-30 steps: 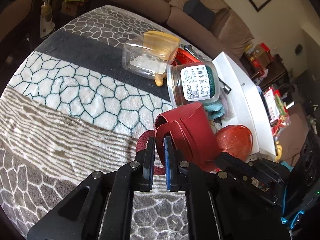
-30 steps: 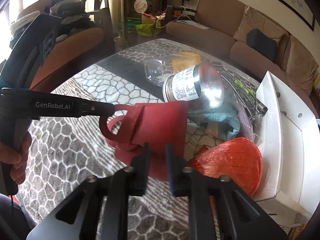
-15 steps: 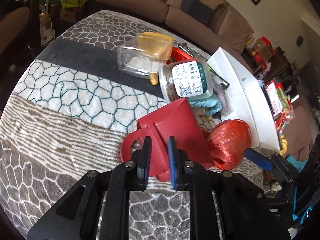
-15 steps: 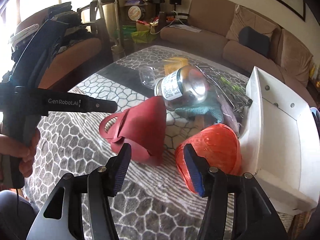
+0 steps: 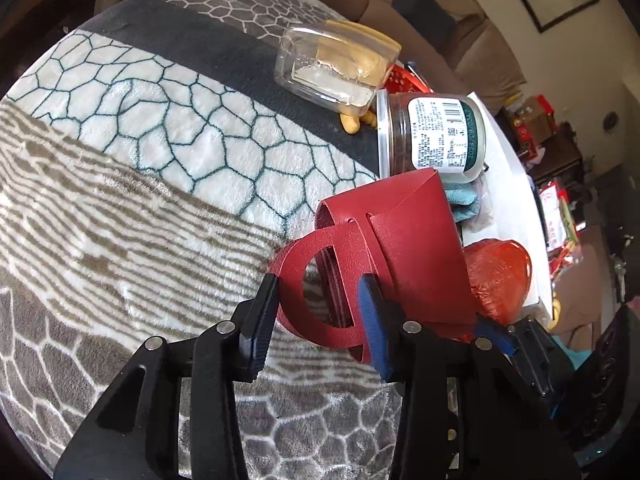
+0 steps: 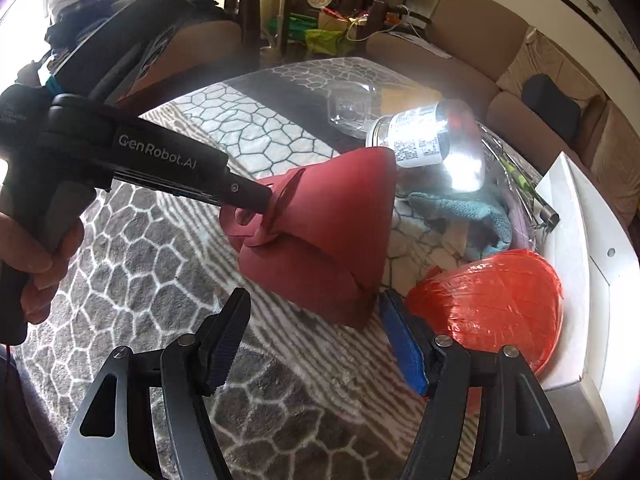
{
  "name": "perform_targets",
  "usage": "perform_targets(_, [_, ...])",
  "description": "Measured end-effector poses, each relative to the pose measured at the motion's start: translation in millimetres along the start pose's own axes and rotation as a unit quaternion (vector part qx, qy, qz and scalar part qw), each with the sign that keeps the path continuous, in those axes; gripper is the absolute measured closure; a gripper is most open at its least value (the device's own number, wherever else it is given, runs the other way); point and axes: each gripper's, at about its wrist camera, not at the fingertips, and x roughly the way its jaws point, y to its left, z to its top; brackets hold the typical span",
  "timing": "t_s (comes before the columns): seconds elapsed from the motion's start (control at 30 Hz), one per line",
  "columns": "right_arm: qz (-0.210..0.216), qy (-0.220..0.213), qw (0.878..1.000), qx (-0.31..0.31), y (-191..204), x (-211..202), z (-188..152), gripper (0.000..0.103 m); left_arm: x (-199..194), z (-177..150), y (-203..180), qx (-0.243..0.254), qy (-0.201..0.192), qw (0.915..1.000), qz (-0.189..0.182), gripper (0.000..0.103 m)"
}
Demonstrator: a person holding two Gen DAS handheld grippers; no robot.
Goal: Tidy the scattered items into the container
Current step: 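Lift the red paper handbag with the left tool off the table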
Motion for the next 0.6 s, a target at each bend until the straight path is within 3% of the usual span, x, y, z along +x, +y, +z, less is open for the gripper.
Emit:
perform_targets(0.17, [-0.007, -0.027, 0.998, 0.049, -14.4, 6.9, 6.2, 0.035, 3.4, 3.4, -2.0, 0.011, 0.005, 0.9997, 0.021, 0.066])
perform_targets(0.3, [0.015, -0.044, 0.995, 0.092, -25.0, -2.7, 11.8, 0.055, 1.4, 3.1, 6.7, -0.007, 0.003, 1.0, 0.005, 0.068])
perform_targets(0.37, [0.021, -0.041, 0.994, 0.099, -27.4, -5.9, 11.2, 0.057, -0.5, 1.6, 6.0, -0.004, -0.001, 1.0, 0.005, 0.078])
perform_targets(0.5, [0.033, -0.035, 0.992, 0.117, -30.7, -7.7, 4.7, 0.059, -8.3, 1.8, 9.6, -0.011, -0.009, 0.9999, -0.001, 0.087])
perform_targets(0.6, [0.052, -0.031, 0.99, 0.13, -31.9, -10.2, -2.1, 0.062, -11.4, 3.5, 9.0, -0.006, -0.011, 0.9997, 0.021, 0.095])
